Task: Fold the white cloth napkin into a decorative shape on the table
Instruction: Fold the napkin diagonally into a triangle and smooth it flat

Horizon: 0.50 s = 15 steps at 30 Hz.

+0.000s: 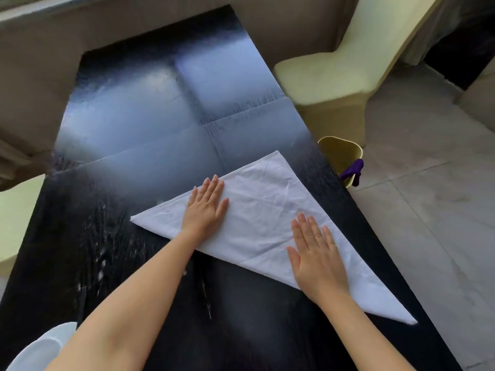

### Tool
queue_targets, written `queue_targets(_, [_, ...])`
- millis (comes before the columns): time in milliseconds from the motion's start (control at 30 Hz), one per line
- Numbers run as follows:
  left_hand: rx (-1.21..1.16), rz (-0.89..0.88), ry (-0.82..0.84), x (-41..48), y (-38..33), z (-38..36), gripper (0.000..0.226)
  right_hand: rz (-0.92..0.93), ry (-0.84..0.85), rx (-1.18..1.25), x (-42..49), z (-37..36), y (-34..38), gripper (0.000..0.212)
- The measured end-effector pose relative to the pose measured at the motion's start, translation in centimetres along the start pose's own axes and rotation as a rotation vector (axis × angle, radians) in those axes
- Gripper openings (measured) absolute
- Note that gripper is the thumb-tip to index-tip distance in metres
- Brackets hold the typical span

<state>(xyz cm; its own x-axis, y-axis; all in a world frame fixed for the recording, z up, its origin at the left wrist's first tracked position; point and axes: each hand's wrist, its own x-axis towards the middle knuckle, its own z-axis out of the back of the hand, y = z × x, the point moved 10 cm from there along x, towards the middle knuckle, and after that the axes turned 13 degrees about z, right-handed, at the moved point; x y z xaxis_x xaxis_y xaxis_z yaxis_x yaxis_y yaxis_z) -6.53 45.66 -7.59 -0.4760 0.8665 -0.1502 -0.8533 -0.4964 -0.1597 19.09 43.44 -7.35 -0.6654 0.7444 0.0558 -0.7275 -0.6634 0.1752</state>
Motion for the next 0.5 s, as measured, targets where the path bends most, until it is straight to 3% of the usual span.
queue_targets(233, [-0.029, 0.224, -0.030, -1.8, 6.2, 0.0, 0.058, 0.251, 0.168, -0.072, 5.5, -0.1, -2.1, 0.066])
queue_targets(333, [-0.006, 0.364, -0.036, -4.4, 9.6, -0.2, 0.058, 0.404, 0.212, -0.076, 8.3, 0.0, -2.2, 0.084])
queue_targets(433, [-0.012, 0.457, -0.020, -7.6, 11.7, -0.5, 0.060, 0.413, 0.358, -0.061, 11.1, -0.4, -2.7, 0.087])
queue_targets(500, [-0.009, 0.492, -0.025, -9.3, 11.9, -0.7, 0.062, 0.353, 0.352, -0.077, 12.8, 0.1, -2.0, 0.079])
